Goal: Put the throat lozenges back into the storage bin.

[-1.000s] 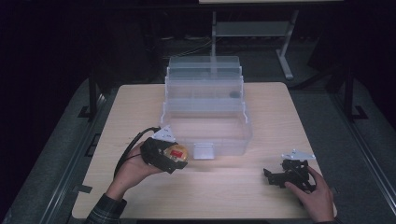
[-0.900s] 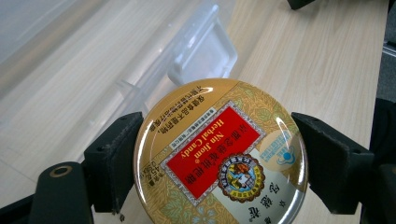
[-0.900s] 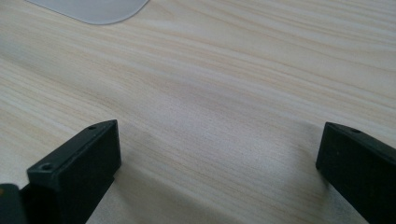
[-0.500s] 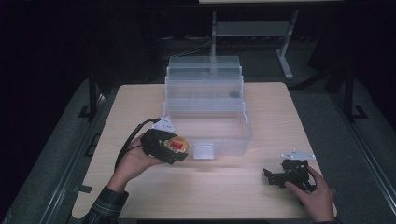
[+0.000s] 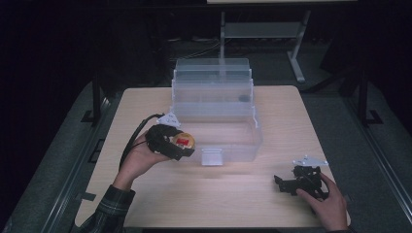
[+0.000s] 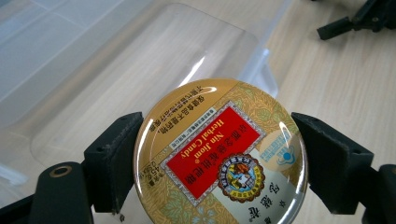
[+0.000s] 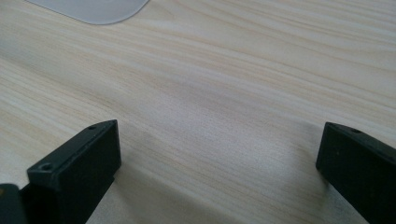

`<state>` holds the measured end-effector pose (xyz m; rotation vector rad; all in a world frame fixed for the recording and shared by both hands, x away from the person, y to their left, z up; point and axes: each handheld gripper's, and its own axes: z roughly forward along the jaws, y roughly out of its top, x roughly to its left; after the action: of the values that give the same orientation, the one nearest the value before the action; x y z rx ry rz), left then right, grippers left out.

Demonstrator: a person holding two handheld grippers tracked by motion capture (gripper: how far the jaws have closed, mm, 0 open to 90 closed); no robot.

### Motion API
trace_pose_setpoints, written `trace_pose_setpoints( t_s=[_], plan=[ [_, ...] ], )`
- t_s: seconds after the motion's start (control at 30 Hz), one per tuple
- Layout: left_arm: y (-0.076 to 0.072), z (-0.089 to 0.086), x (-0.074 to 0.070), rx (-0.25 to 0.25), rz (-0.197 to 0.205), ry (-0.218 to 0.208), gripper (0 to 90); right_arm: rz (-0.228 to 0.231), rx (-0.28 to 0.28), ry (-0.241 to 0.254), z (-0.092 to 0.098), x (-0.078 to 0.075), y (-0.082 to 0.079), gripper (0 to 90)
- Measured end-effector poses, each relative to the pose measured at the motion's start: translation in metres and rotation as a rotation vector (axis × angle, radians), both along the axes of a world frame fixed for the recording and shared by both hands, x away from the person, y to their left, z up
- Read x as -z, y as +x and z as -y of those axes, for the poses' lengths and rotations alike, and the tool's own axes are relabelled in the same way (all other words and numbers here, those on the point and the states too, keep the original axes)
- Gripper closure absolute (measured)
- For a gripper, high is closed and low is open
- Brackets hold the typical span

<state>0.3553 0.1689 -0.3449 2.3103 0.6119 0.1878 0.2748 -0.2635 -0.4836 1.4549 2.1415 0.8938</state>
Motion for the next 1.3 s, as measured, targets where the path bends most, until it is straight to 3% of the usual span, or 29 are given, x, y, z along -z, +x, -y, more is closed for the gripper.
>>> trace_pose_setpoints(
  t_s=[0.63, 0.8, 1.07, 1.3],
  plan=[
    [0.035, 0.0, 0.002, -0.079, 0.015, 0.027, 19.5, -0.001, 0.0, 0.0, 0.0, 0.0, 0.0, 0.0],
    [0.041, -0.001, 0.005, -0.105, 0.014, 0.032, 19.5, -0.001, 0.0, 0.0, 0.0, 0.0, 0.0, 0.0],
    [0.045, -0.006, 0.01, -0.136, 0.015, 0.074, 19.4, -0.001, 0.0, 0.0, 0.0, 0.0, 0.0, 0.0],
    [0.046, -0.011, 0.016, -0.149, 0.009, 0.076, 19.4, -0.001, 0.0, 0.0, 0.0, 0.0, 0.0, 0.0]
  ],
)
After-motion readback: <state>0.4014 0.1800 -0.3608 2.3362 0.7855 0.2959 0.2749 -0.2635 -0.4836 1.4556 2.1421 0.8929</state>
